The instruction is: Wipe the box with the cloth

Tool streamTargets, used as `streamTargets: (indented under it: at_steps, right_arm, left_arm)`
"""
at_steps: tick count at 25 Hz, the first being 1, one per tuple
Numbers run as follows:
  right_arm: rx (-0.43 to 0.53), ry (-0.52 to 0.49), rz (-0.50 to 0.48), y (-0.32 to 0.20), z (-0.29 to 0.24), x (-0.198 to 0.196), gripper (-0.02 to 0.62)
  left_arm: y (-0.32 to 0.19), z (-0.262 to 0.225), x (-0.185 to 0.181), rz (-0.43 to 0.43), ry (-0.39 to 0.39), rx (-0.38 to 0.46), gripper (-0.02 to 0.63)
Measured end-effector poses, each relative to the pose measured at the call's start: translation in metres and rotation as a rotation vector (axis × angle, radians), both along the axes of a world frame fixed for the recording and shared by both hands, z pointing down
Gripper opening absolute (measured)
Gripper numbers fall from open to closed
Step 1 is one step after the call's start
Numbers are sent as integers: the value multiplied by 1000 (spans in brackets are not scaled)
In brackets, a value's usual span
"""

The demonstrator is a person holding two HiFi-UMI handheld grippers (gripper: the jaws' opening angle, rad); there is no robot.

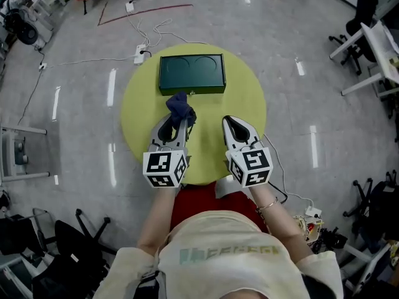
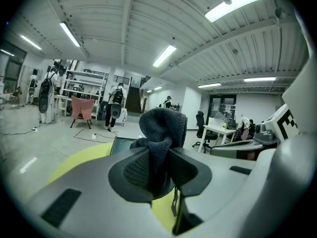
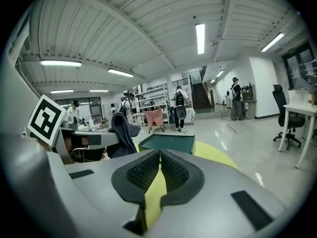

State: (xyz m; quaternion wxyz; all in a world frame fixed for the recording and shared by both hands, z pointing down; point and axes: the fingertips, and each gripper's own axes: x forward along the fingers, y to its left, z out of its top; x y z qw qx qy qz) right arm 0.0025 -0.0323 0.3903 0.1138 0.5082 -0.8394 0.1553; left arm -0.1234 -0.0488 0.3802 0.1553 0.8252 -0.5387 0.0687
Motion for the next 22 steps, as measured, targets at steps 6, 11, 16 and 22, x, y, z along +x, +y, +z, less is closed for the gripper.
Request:
streamTargets:
  at_steps: [6, 11, 16, 22]
  right_arm:
    - [-16, 32, 40, -13, 6, 3, 40]
    - [-22, 41, 55, -27, 9, 12, 38]
    - [-15, 49, 50, -53, 11, 17, 40]
    - [-4, 61, 21, -87, 12, 21, 38]
  left_arm:
    - [-29, 7, 5, 54, -3, -4, 94]
    - [-54, 9, 11, 64, 1, -10, 94]
    - [-84, 7, 18, 97, -19, -20, 94]
    - [-133, -11, 31, 134, -57, -1, 94]
